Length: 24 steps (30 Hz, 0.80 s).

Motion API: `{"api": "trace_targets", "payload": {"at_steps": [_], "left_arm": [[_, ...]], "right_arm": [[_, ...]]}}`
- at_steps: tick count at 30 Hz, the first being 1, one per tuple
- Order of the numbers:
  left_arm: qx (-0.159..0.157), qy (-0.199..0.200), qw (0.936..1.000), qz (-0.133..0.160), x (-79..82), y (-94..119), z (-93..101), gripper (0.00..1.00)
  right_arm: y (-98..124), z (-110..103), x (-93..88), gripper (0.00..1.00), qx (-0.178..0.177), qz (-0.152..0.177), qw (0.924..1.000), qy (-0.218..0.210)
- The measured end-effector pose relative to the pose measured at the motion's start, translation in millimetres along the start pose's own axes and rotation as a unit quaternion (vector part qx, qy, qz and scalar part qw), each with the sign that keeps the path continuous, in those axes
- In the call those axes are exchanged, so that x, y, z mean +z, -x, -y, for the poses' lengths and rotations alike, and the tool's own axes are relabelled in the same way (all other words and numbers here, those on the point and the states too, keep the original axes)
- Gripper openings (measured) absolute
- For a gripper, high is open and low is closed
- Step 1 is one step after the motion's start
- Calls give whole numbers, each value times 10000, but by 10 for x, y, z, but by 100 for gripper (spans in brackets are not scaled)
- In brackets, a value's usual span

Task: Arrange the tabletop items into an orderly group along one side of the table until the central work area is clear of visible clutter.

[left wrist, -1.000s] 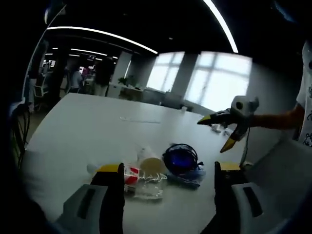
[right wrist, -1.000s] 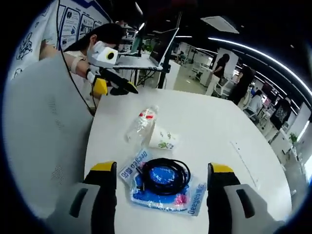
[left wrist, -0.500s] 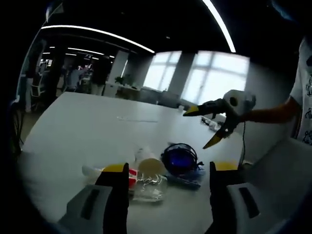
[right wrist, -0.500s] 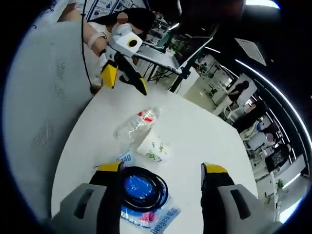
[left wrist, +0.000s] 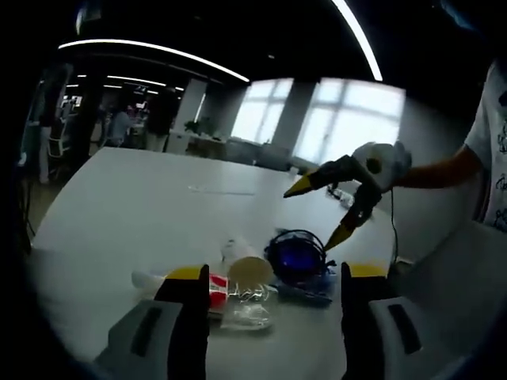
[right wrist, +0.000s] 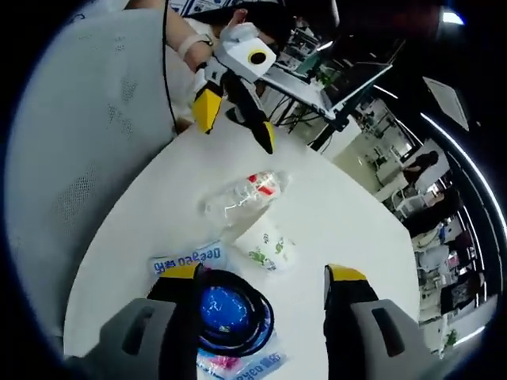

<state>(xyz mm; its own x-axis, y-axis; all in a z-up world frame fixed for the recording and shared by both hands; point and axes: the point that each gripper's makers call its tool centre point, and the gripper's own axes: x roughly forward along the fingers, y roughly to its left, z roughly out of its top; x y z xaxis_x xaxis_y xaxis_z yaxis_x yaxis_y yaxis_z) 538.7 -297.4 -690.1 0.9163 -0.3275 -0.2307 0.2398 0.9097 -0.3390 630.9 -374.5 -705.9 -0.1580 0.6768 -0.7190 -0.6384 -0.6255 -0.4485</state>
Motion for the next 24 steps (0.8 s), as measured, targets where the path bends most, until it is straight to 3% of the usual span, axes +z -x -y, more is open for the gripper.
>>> {"api": "trace_targets", "payload": {"at_steps": [11, 22, 24], "left_arm": [[20, 90, 10000, 17, -53, -50, -21, 65], [22, 146, 9999, 32, -61, -75, -64, 65], [80, 151, 9998, 47, -63, -81, -87, 69]], "right_arm": [[-224, 81, 55, 56, 268, -44, 9966, 775], [-342, -1, 68, 53, 793, -121, 9903, 1134], [-365, 15, 70, 53, 864, -92, 9905, 1070]]}}
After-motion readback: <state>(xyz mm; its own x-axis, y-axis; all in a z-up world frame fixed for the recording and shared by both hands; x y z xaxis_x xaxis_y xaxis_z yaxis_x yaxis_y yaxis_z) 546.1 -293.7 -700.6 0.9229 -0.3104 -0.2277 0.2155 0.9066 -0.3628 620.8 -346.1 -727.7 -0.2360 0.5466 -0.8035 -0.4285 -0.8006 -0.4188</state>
